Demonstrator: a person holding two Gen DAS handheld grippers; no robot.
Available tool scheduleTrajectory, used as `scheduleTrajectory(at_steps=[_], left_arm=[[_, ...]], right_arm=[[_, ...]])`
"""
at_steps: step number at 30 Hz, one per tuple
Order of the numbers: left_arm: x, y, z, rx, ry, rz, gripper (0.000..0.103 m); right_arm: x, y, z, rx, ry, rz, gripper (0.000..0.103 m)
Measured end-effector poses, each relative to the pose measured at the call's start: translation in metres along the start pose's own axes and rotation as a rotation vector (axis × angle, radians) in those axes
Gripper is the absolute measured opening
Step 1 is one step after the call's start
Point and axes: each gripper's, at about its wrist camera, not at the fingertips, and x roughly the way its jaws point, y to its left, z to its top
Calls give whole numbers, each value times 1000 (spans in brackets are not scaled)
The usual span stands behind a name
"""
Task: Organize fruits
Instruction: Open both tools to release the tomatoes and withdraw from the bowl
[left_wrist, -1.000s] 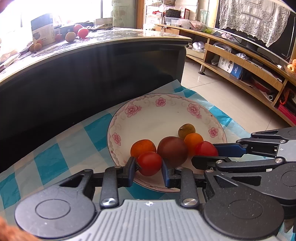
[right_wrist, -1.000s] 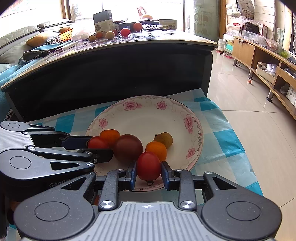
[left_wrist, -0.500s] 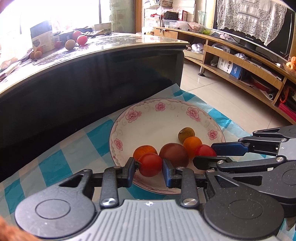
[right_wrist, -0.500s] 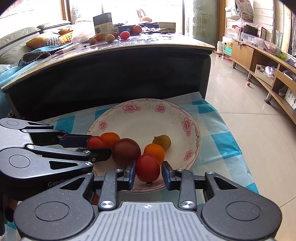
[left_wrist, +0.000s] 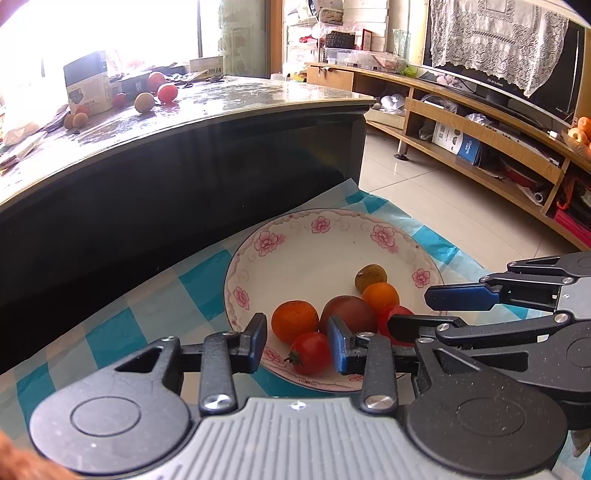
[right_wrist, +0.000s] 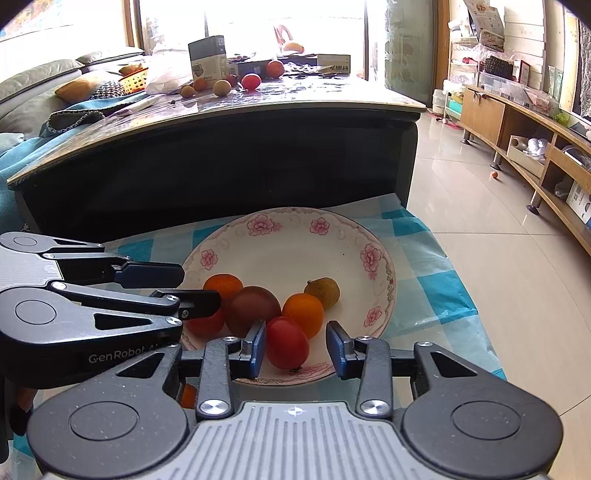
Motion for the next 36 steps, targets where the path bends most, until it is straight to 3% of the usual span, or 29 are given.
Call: scheduleTrajectory(at_steps=[17,28,36], left_arm=[[-20,4,-1,7,-26,1,46],[-32,9,-9,28,-26,-2,50],[-41,13,-17,44,-14,-1,51]], right_arm=[[-18,10,0,-21,-28,31,33],[-41,25,-10,-52,-46,95,33],[-40,48,-28,-92,35,194,33]])
